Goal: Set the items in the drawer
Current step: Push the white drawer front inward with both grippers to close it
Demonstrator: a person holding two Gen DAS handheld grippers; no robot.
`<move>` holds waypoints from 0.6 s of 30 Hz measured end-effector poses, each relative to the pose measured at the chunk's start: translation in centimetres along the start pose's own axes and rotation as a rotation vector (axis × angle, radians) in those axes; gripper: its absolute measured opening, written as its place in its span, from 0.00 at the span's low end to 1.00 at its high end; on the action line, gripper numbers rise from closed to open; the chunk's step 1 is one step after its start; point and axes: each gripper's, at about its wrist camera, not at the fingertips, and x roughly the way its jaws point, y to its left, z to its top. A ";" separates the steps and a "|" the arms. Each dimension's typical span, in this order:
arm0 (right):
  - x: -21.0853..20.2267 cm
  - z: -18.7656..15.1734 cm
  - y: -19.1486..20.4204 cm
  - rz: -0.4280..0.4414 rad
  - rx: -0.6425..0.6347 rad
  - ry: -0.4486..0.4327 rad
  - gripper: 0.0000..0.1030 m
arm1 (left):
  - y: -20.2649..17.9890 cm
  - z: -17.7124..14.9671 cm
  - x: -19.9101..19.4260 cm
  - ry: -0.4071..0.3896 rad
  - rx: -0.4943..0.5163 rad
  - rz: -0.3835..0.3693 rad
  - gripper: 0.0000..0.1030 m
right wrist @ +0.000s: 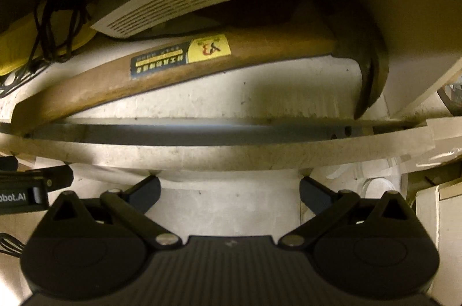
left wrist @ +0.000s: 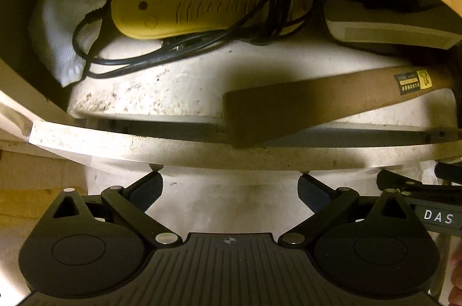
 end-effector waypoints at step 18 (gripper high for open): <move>0.4 -2.0 0.3 -0.016 -0.010 -0.025 1.00 | 0.5 0.2 0.4 0.000 -0.025 0.010 1.00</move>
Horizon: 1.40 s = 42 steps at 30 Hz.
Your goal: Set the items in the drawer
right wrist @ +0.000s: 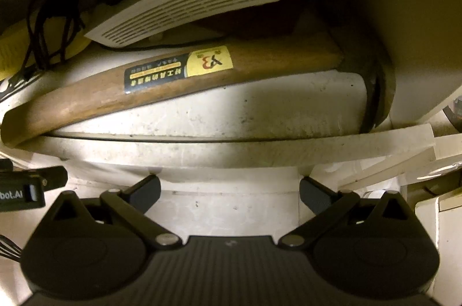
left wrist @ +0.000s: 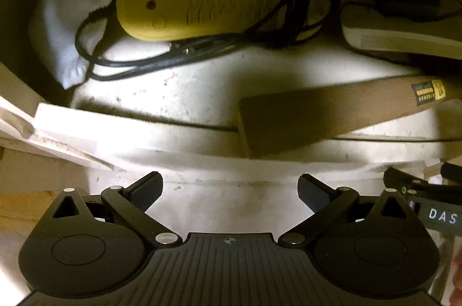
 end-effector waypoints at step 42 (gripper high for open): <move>-8.9 1.6 0.2 0.051 -0.081 -0.091 1.00 | 0.8 -10.8 -9.4 -0.174 0.066 -0.019 1.00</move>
